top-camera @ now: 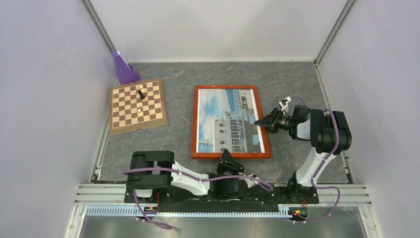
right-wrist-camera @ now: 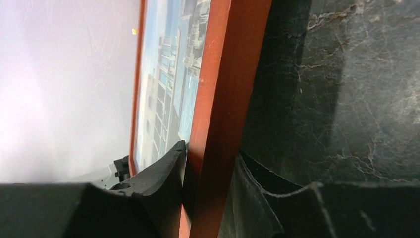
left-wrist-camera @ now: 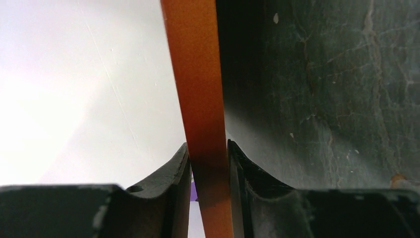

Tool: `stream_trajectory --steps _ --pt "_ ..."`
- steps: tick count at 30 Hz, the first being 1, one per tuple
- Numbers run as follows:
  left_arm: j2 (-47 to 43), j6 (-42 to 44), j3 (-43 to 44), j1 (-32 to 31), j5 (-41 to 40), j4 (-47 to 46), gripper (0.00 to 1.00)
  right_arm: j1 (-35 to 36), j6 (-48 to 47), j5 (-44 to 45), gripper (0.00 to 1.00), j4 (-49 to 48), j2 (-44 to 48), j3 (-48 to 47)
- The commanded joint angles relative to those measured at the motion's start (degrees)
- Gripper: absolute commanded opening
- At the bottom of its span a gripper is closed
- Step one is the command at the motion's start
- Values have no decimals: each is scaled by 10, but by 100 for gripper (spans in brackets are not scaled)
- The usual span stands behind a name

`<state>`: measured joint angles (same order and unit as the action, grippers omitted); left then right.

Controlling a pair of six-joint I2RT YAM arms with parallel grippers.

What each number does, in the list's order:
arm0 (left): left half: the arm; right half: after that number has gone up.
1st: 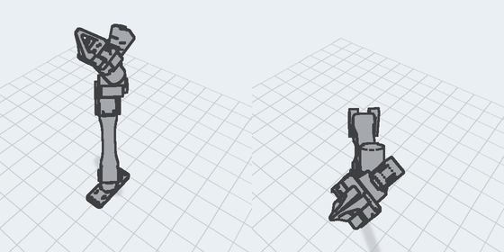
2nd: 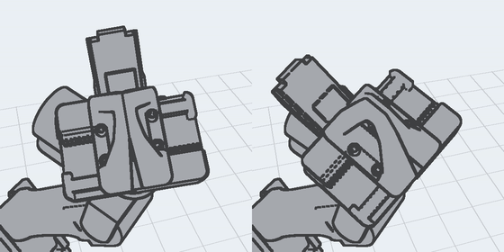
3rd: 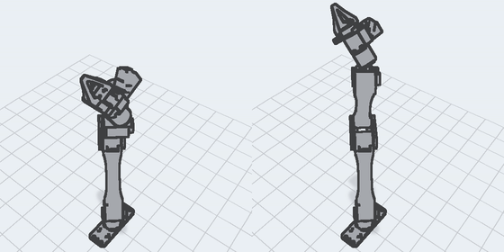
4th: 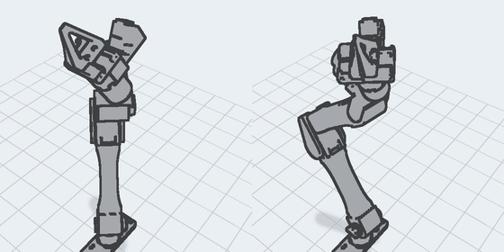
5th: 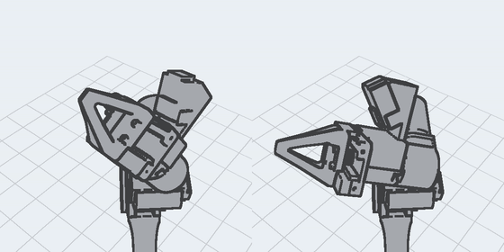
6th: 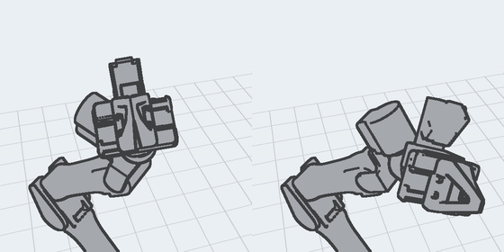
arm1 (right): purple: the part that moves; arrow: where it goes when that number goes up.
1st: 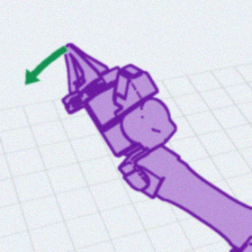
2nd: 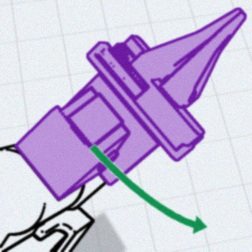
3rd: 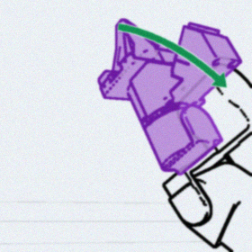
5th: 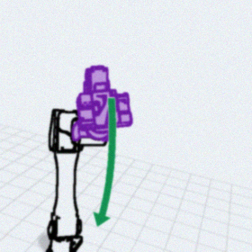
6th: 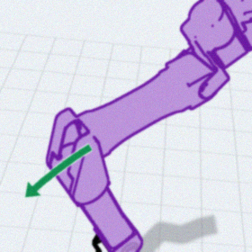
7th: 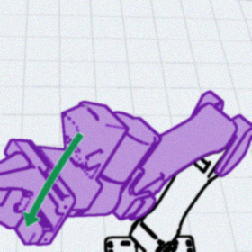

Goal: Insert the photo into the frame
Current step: Turn over the photo frame at the center of the board.

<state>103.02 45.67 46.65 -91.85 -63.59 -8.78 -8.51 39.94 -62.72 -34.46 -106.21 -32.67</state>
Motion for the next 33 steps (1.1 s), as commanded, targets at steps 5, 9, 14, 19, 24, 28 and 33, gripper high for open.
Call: stream_trajectory --steps 5,9,14,19,24,28,33 --pt "31 -12 8 -5 33 53 44 -17 43 -9 0 -136 17 0" --pt "53 -21 4 -5 38 52 50 -28 89 -13 0 -184 26 5" --pt "62 -25 -3 -5 46 42 60 -32 93 -11 0 -185 28 3" --pt "45 -31 -11 -9 52 44 74 -36 90 -6 0 -184 19 -6" --pt "15 -36 -26 -11 63 53 81 -49 93 2 0 -183 12 -32" --pt "-11 -34 -59 -12 77 56 82 -61 96 12 0 -184 13 -47" --pt "-44 -66 -88 -12 116 119 84 -74 100 23 0 -189 8 -61"
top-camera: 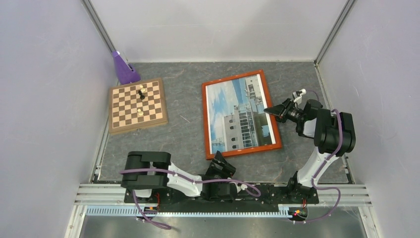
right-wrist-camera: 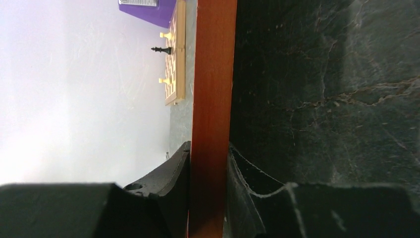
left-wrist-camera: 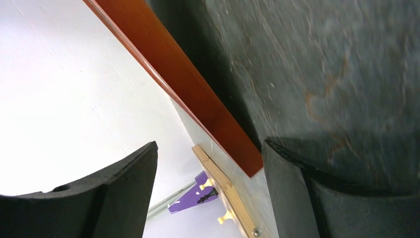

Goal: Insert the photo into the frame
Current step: Turn over the photo frame at the center of the board.

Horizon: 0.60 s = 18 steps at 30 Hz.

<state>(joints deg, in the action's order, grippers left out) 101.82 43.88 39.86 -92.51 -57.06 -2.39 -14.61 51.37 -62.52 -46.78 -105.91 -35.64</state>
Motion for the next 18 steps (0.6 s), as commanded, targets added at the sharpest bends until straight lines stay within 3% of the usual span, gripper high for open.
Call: stream_trajectory --steps 1,10,18 --pt "-38 -56 -25 -5 57 69 84 -17 -16 22 0 -67 3 -34" --pt "-100 -67 -90 -3 87 100 85 -38 -27 32 0 -68 2 -36" --pt "-274 -75 -115 -2 131 149 85 -44 -63 39 0 -30 7 -37"
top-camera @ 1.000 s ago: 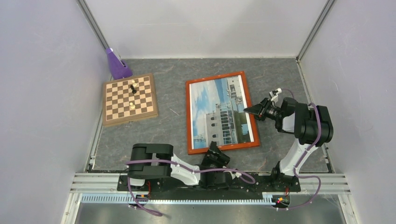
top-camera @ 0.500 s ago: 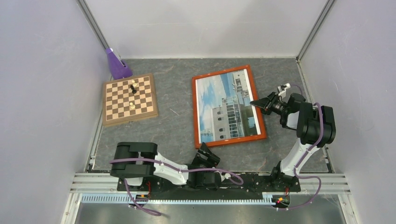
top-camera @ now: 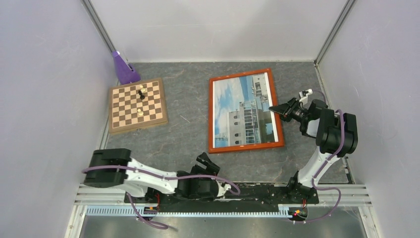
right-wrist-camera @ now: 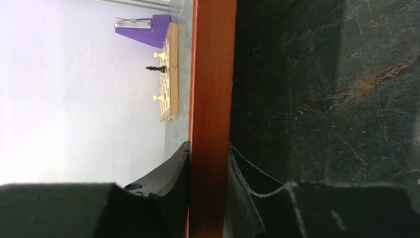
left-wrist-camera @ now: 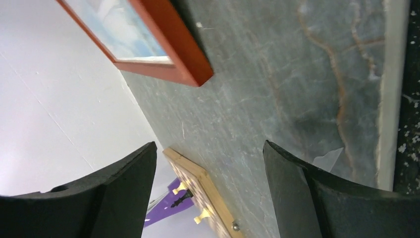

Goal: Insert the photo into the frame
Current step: Turn over the photo frame at the center of the board.

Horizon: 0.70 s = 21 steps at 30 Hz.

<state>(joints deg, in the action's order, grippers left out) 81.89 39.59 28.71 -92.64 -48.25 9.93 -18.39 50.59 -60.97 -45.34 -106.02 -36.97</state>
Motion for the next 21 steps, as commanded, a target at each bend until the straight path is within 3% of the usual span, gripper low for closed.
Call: stream_trajectory --steps 1,11,21 --pt "-93 -24 -8 1 41 21 85 -6 -58 25 0 -41 10 -22" --pt "-135 -18 67 140 93 10 85 -4 -215 74 0 123 60 14" --pt "-67 -96 283 321 164 86 86 26 -377 175 6 264 152 90"
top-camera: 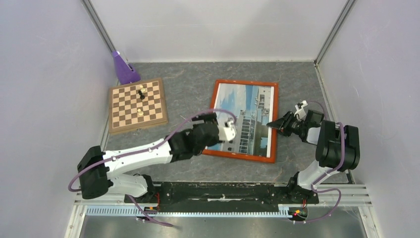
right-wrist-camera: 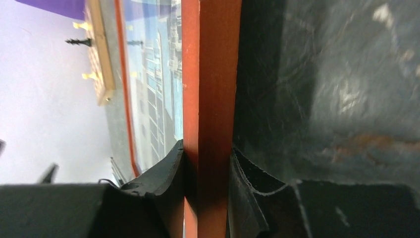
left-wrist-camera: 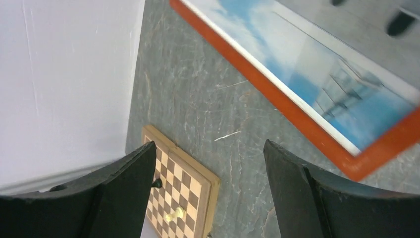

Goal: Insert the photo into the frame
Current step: Turn over the photo frame at the center of the board.

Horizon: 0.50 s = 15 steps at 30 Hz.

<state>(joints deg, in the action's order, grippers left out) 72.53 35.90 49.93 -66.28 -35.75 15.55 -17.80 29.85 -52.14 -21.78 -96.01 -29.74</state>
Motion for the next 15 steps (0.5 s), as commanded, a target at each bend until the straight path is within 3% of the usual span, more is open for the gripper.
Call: stream_trajectory --steps 1,6,11,15 --pt "42 -72 93 81 58 43 86 22 -181 93 7 43 64 21" --pt "104 -126 188 179 131 79 86 36 -254 128 18 120 106 31" --pt "138 -138 217 197 141 70 86 46 -327 154 44 188 116 26" --pt "148 -150 219 197 148 61 86 46 -354 165 54 216 119 20"
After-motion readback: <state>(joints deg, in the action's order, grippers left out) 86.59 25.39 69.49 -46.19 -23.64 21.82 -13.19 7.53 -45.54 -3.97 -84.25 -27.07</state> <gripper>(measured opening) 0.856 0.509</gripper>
